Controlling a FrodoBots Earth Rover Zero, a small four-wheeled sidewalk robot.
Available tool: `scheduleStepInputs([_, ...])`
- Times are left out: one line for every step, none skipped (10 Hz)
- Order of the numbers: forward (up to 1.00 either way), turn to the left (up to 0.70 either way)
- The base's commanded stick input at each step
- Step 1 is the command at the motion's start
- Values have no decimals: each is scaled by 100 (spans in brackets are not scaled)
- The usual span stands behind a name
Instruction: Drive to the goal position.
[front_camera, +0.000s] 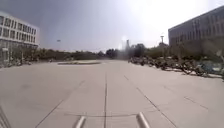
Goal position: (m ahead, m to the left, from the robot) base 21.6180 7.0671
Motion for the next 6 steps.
scheduleStepInputs([100, 0])
scheduleStepInputs([100, 0])
scheduleStepInputs([100, 0])
scheduleStepInputs([100, 0])
scheduleStepInputs([100, 0])
scheduleStepInputs([100, 0])
